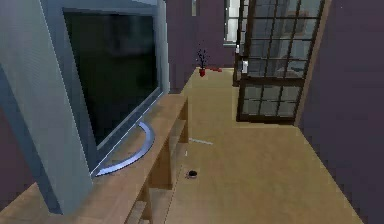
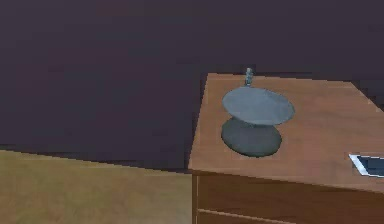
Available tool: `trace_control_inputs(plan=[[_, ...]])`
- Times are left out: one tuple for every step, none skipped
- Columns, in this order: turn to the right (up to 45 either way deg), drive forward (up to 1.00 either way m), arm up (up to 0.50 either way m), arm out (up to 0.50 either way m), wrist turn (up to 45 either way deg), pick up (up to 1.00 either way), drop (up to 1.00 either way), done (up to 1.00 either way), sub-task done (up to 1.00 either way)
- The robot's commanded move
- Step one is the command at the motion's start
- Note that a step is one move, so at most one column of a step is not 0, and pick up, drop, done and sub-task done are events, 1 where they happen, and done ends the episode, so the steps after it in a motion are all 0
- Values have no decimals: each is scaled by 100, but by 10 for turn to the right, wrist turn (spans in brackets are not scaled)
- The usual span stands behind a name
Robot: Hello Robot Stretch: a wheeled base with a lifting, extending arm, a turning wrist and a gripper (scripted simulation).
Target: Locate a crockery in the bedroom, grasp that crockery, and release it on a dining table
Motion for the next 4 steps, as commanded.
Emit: trace_control_inputs(plan=[[120, 0, 0, 0, 0, 0, 0, 0, 0], [0, 100, 0, 0, 0, 0, 0, 0, 0], [30, 0, 0, 0, 0, 0, 0, 0, 0], [150, 0, 0, 0, 0, 0, 0, 0, 0]])
